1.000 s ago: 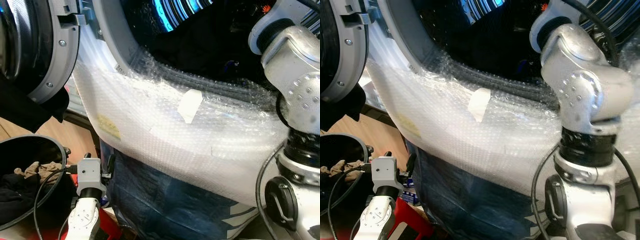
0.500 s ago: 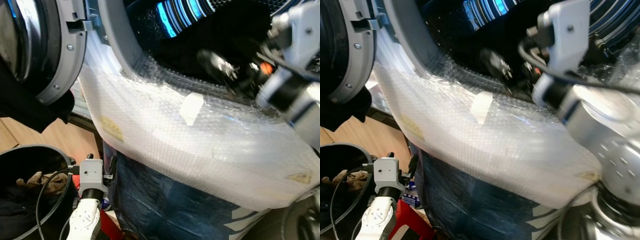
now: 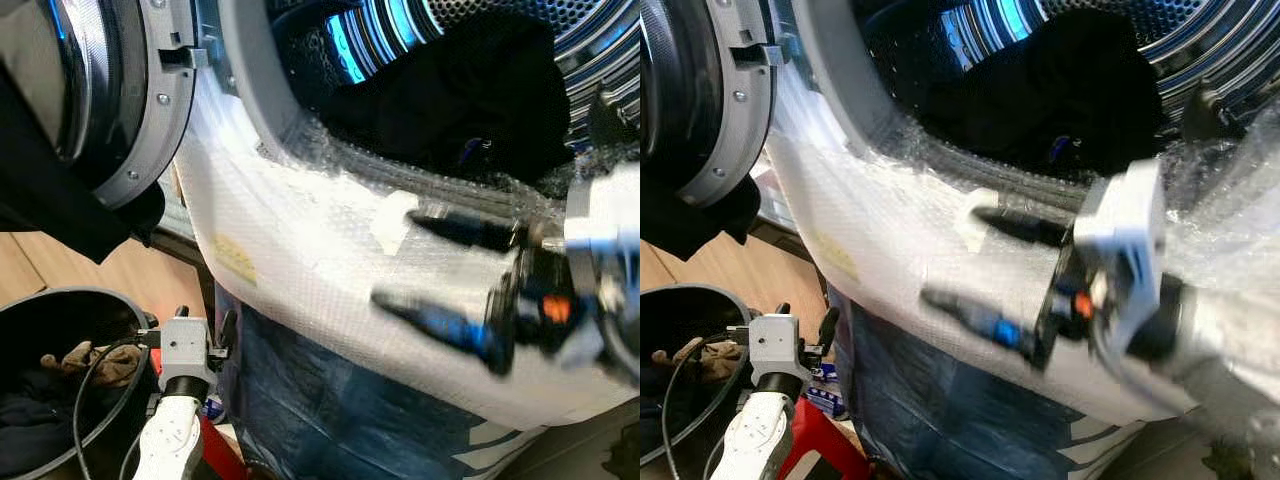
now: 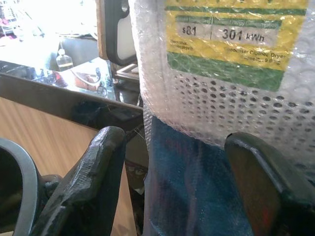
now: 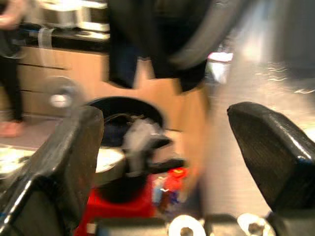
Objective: Clothes washing
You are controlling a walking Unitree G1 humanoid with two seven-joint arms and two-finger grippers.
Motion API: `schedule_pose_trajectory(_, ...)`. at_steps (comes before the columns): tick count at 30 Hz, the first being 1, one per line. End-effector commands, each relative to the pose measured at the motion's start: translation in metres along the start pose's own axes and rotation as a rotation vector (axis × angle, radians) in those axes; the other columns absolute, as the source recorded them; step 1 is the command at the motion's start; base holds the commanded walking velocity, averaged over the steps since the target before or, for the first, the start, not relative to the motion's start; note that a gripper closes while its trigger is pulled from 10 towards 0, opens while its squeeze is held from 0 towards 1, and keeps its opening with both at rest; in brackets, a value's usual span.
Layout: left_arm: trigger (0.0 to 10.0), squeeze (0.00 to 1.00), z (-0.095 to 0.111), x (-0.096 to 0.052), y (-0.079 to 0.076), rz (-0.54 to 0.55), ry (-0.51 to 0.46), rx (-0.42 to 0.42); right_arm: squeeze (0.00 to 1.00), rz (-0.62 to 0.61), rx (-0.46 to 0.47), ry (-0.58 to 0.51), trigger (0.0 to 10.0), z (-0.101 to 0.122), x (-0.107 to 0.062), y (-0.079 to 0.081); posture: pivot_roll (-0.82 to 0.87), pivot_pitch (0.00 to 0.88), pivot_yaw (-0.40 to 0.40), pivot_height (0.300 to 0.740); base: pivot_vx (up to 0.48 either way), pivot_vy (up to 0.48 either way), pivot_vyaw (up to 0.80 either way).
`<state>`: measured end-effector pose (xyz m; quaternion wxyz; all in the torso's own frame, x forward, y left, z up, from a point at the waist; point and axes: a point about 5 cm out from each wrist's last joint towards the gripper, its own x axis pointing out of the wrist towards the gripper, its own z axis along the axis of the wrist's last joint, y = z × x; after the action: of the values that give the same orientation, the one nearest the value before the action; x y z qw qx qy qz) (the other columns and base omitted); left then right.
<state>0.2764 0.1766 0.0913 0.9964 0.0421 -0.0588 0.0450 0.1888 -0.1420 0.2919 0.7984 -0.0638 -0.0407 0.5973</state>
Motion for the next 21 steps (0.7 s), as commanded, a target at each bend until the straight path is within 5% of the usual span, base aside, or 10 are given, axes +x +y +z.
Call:
schedule_pose_trajectory(1,10.0,0.0,0.0,0.001,-0.001,-0.001,-0.002,0.004,0.0,0.142,0.021,0.002,10.0,-0.005,-0.004,0.018,-0.05,0.07,-0.074,0.74,0.0,0.0,0.0)
schedule_pose_trajectory(6,10.0,0.0,0.003,0.002,0.003,0.018,-0.014,0.009,0.0,0.225,0.249,0.004,10.0,-0.037,-0.004,0.028,-0.04,0.078,-0.079,0.74,0.0,0.0,0.0)
schedule_pose_trajectory(10,10.0,0.0,0.005,0.002,0.01,0.045,-0.024,0.016,0.0,0.211,0.398,0.188,10.0,-0.101,-0.004,0.038,-0.02,0.089,-0.083,0.74,0.0,0.0,0.0)
schedule_pose_trajectory(11,10.0,0.0,0.005,0.002,0.01,0.045,-0.024,0.016,0.0,0.211,0.398,0.188,10.0,-0.101,-0.004,0.038,-0.02,0.089,-0.083,0.74,0.0,0.0,0.0)
schedule_pose_trajectory(13,10.0,0.0,0.005,0.0,0.014,0.057,-0.023,0.023,0.0,0.152,0.489,0.22,10.0,-0.136,-0.005,0.039,0.0,0.091,-0.079,0.74,0.0,0.0,0.0)
schedule_pose_trajectory(17,10.0,0.0,0.005,-0.001,0.017,0.062,-0.021,0.028,0.0,0.064,0.532,0.263,10.0,-0.165,-0.006,0.036,0.0,0.086,-0.076,0.74,0.0,0.0,0.0)
schedule_pose_trajectory(21,10.0,0.0,0.005,-0.001,0.018,0.065,-0.024,0.027,0.0,-0.157,0.624,0.247,10.0,-0.21,-0.005,0.024,0.02,0.057,-0.072,0.74,0.0,0.0,0.0)
